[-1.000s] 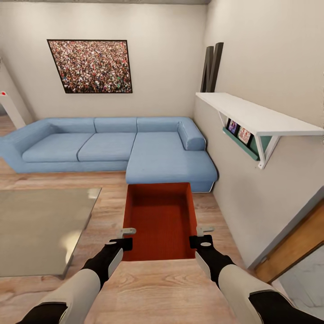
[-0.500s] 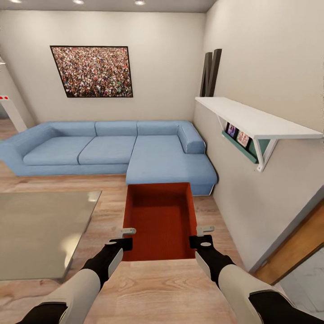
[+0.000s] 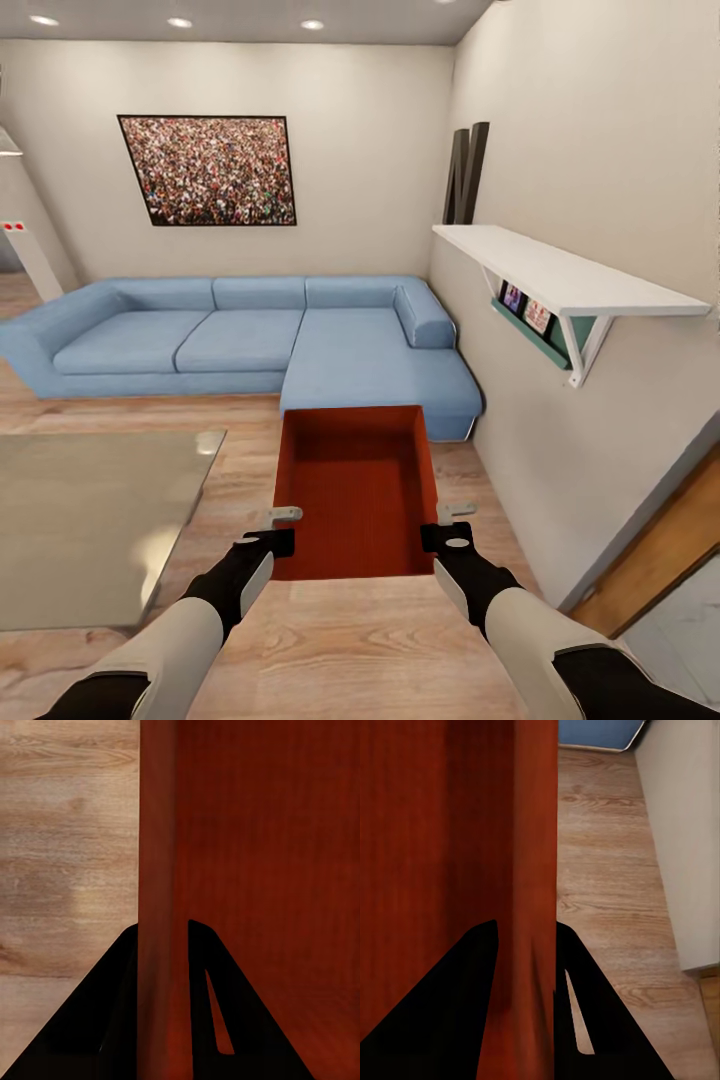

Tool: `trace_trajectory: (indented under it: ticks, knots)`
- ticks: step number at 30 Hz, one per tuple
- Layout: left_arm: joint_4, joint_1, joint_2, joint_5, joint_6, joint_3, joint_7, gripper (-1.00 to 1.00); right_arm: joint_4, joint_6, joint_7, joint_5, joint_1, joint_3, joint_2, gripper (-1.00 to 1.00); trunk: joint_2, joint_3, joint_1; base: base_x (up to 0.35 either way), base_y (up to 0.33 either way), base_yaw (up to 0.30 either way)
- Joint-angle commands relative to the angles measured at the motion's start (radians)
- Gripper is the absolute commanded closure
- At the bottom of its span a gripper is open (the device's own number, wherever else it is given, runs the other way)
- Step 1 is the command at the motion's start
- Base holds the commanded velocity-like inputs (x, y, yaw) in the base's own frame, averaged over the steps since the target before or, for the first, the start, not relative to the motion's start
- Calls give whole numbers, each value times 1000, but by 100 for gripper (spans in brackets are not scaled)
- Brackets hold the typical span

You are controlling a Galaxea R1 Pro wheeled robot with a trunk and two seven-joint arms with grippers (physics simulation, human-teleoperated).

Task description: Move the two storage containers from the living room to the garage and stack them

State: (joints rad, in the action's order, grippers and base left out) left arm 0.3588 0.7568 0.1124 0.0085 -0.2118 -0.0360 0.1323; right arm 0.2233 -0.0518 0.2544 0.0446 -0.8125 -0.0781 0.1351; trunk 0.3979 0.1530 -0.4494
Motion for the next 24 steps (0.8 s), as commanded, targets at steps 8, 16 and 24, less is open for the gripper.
trace_trajectory:
  ticks: [8,16,24]
  knots:
    - [5,1,0,4,38,6,4,100,-4,-5,3,-14,0,-16,-9,100,2,-11,-1,0,0,0]
    - [5,1,0,2,38,6,4,100,-4,-5,3,-14,0,-16,-9,100,2,-23,-1,0,0,0]
    - [5,1,0,3,37,6,4,100,-4,-5,3,-14,0,-16,-9,100,2,-36,-1,0,0,0]
